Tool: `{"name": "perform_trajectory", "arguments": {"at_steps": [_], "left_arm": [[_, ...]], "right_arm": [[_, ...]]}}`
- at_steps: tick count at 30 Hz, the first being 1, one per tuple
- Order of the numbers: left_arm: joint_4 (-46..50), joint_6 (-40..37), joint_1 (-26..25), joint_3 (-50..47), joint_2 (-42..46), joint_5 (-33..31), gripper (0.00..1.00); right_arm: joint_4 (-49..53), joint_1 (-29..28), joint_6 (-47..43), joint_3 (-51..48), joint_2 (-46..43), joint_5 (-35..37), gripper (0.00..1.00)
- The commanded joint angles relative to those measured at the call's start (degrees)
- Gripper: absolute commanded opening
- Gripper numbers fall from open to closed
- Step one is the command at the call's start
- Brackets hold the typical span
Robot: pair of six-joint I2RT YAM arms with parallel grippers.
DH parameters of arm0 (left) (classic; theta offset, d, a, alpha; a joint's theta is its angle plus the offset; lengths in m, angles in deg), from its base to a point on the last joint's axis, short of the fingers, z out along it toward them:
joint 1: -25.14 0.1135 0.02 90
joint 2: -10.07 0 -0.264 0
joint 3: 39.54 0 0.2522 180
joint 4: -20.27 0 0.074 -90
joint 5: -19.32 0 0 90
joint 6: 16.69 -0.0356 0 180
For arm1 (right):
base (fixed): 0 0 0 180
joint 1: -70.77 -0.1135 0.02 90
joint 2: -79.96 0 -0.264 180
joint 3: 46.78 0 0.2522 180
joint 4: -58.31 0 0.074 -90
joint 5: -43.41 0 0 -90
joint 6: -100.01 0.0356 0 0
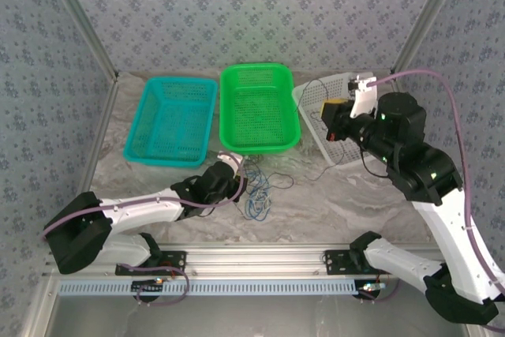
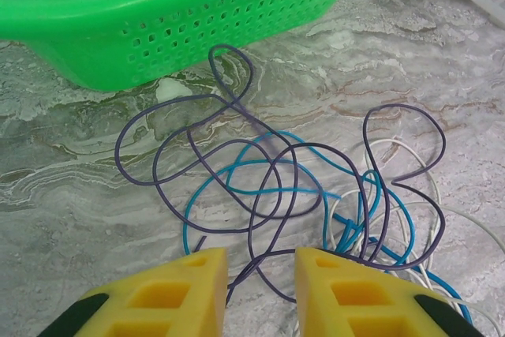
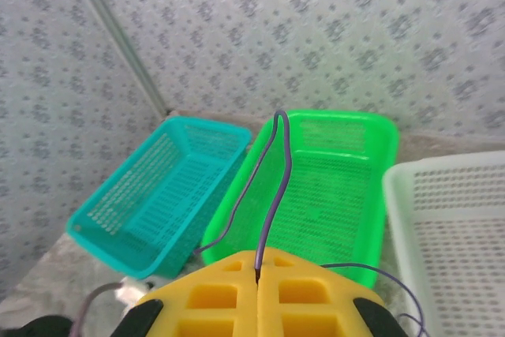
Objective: Untangle the cables
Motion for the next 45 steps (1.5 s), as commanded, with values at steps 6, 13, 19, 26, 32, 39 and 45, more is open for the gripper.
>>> {"name": "perform_trajectory", "arguments": {"at_steps": [6,13,19,26,32,39,45], "left_arm": [[0.28,0.06,-0.24,0.02,1.32,-1.14,0.29],[0.43,-0.06,-0.24,0.05,0.71,-1.34,0.29],[0.43,0.06,-0.24,0.02,0.19,-1.7,0.3],[0.21,-0.37,-0.24,-0.02,-0.31,-1.7,0.33],[-0.41,-1.15,-0.24,-0.24,0.94,-2.78,0.37],[-1.64,-1.58,-0.24,-1.81,4.02,-3.5,0.46],[-3.1,-0.82,-0.24,-4.49,7.99,-5.98,0.53]], "right_arm": [[-2.82,7.01,-11.05,5.92,3.83,10.15,0.0],[-7.9,12.59,-14.42,8.41,8.36,9.37,0.0],[-10.56,16.84,-15.91,8.13,10.94,9.11,0.0],[-12.49,22.53,-15.43,2.36,14.34,6.08,0.0],[-12.52,25.24,-14.54,-6.25,18.5,2.85,0.01],[-10.48,26.06,-13.05,-11.24,24.66,-0.85,0.16],[-6.37,25.76,-11.36,-10.63,26.37,0.79,0.67]]}}
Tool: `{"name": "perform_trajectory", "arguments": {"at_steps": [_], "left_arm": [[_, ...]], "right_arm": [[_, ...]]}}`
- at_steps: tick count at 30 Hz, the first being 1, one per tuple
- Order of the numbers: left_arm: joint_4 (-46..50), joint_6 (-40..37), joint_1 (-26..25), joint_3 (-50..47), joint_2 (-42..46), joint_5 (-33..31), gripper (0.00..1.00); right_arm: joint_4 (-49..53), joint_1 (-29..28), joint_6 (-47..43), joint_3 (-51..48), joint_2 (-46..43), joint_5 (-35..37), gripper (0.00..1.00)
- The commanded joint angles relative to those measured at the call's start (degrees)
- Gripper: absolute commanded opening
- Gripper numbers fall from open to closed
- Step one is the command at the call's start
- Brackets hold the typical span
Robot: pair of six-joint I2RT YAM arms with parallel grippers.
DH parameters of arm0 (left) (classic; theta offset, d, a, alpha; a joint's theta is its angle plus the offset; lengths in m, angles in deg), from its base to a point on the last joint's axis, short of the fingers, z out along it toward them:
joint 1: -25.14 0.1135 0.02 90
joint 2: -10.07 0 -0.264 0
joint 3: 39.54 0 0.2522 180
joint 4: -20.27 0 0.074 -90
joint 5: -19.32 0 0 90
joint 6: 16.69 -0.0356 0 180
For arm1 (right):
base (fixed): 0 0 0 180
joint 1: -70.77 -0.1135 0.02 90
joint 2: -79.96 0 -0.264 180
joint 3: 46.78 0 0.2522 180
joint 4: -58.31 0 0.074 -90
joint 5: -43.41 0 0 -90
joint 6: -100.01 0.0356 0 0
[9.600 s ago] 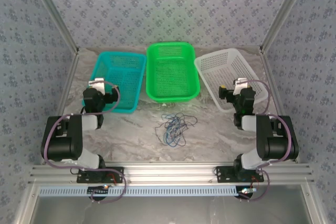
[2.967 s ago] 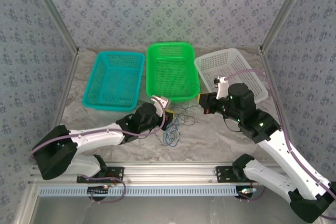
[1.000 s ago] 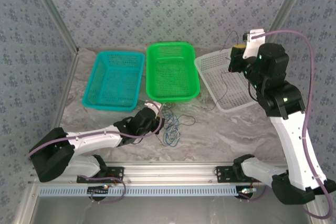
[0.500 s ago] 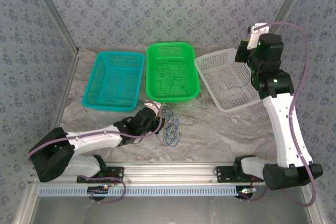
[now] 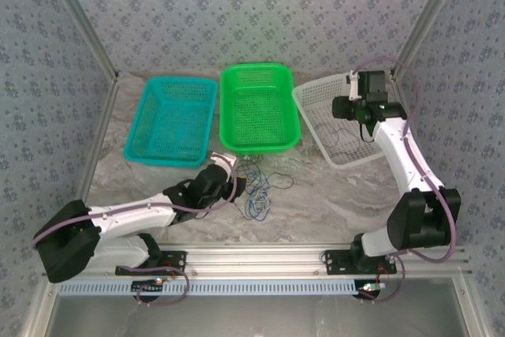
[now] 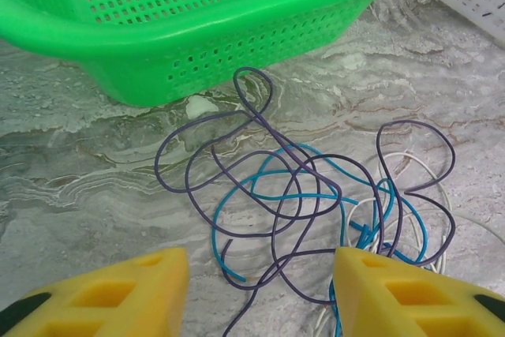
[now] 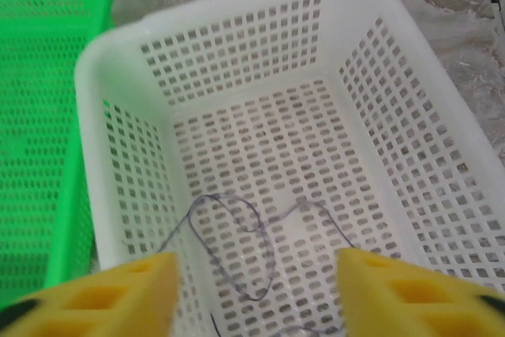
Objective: Untangle the cables
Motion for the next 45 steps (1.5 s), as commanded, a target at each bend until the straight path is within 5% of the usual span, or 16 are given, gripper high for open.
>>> {"name": "perform_trajectory", "arguments": {"at_steps": [1,8,13,21,37,45], "left_arm": [[-1.46,0.33,-0.24,-0.93,2.7,-2.67,0.54],[-1.38,3.1,-0.15,-1.76,6.06,-6.7,0.68],[-1.74,7.68,1.15,-2.43,8.26,-9.63,0.78],[2.69,10.14,5.25,-4.26,15.57,-8.65,0.92],[7.13,10.8,5.25,-10.43,29.25,-9.07,0.99],[6.11,10.65,5.26,-10.94,29.23,-9.66,0.99]], "right_arm": [[2.57,-0.34,1.74,0.51,-1.43,-0.5,0.69],[3.98,-5.76,5.8,-3.79,-11.29,-4.29,0.71],[-2.23,-16.61,11.31,-12.33,-15.55,-11.72,0.67],[-12.79,-35.97,16.36,-15.88,-3.74,-11.55,0.65],[-19.91,-41.49,15.34,-13.97,13.84,-9.72,0.59],[-21.83,-41.49,15.75,-13.41,15.94,-10.36,0.16]]}}
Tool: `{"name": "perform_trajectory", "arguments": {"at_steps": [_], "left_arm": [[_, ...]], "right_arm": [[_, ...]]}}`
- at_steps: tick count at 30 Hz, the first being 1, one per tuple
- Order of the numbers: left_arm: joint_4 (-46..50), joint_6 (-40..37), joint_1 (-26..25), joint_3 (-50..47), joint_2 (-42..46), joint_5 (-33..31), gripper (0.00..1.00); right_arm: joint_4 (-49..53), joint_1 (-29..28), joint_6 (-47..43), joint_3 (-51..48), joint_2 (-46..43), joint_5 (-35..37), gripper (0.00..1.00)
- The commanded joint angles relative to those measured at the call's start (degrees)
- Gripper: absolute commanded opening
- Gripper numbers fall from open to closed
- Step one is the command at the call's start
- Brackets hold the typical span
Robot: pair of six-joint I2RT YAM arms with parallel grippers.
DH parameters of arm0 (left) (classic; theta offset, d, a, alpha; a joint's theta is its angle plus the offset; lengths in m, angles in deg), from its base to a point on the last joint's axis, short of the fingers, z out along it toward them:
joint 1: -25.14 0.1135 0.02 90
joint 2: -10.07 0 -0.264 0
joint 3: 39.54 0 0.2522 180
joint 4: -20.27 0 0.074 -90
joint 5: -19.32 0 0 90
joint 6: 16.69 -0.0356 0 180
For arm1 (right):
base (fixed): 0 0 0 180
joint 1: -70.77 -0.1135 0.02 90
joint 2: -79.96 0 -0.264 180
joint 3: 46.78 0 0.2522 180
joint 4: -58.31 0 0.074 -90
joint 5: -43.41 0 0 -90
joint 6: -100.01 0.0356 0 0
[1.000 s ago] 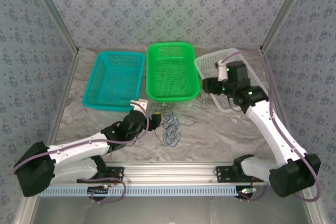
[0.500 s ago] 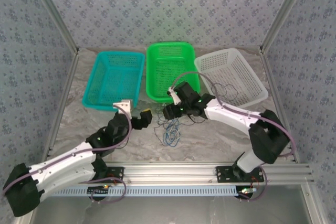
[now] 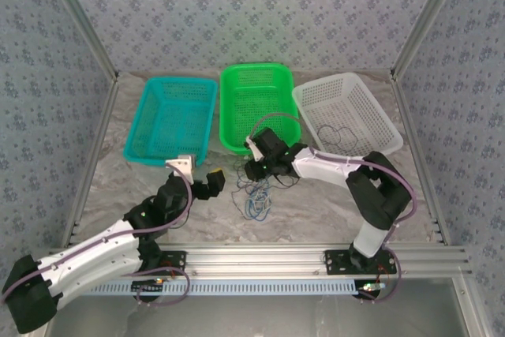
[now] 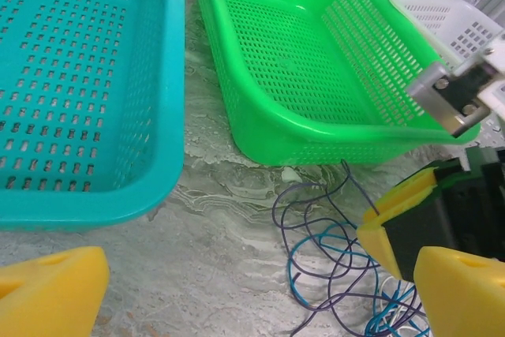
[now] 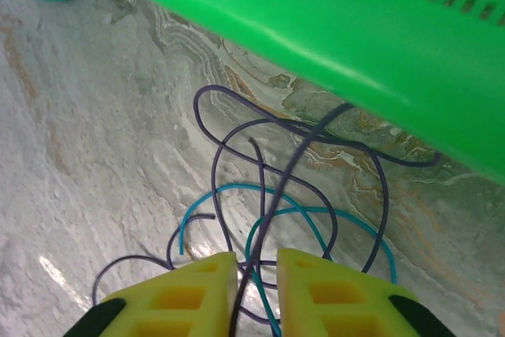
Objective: Untangle the cables
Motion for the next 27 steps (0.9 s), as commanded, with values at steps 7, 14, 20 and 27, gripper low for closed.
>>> {"name": "perform_trajectory", "arguments": {"at_steps": [7,14,20,27], "left_arm": [[-1.92,-0.62,0.36,-0.59,-0.31,-0.56,0.99],[-5.99,-1.51,0.29,0.03,-3.93,1.85,1.0],[-8.61,-4.6,0.3,2.6,-7.7,6.6,1.0],[-12.44,-6.24,0.26,3.4,-10.02,9.73,0.99]], "right_arm": [[-5.44,-0.27,2.13,-5.72,-11.49,-1.72,0.0],[-4.42,-0.34,2.76,-7.74,-22.6,-4.61,0.0],[-0.55,-0.79,2.32,-5.88,-29.16,-4.94,0.0],[1.06,-1.23,5.38,-4.49,-35.16,-6.98,0.0]]}}
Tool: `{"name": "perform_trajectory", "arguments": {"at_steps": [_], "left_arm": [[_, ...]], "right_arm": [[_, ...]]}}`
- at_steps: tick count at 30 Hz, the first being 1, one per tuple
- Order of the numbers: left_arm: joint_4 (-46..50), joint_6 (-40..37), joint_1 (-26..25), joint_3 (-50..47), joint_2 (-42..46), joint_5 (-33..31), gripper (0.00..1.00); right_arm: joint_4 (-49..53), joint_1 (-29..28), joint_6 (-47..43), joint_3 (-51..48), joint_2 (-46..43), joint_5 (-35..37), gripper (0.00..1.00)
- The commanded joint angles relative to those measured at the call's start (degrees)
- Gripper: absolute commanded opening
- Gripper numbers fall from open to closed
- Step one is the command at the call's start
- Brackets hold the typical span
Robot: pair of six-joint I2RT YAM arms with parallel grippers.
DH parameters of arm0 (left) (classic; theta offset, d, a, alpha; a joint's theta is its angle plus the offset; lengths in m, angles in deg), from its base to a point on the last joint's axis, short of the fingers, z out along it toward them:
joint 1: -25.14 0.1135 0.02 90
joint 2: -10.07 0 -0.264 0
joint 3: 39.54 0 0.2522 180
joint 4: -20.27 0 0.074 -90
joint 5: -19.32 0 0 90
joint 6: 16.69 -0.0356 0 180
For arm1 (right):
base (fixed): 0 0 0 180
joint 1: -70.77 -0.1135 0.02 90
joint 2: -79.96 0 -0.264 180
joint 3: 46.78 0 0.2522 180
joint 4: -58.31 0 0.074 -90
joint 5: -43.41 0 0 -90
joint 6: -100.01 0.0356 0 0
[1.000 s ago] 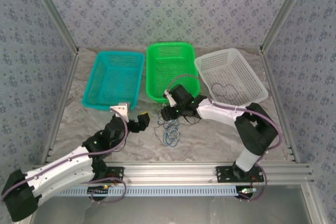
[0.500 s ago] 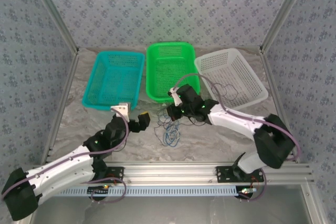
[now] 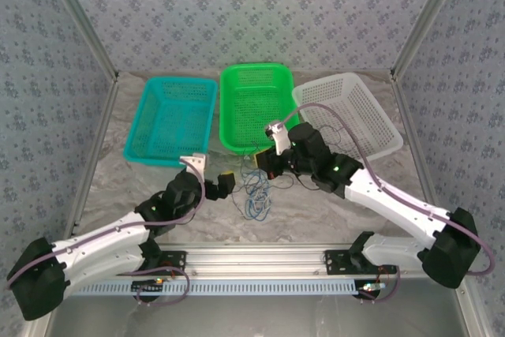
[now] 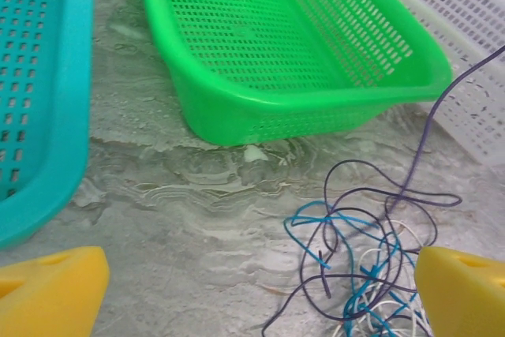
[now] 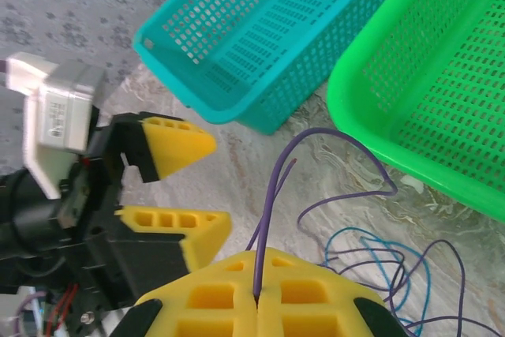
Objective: Untangle the cables
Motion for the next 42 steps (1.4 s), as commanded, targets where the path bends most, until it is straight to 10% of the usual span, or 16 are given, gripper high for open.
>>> {"name": "perform_trajectory", "arguments": {"at_steps": [1,42], "left_arm": [[-4.5,-1.76,0.27,2.54,-0.53,2.22,0.99],[-15.47,-2.53,-6.67,14.46,-21.1,1.84,1.0]], "right_arm": [[1.67,-0.49,2.8,2.12,-3.27,-2.09,0.0],[-4.04,-9.73,4.17,20.21,-13.64,1.42,0.0]]}}
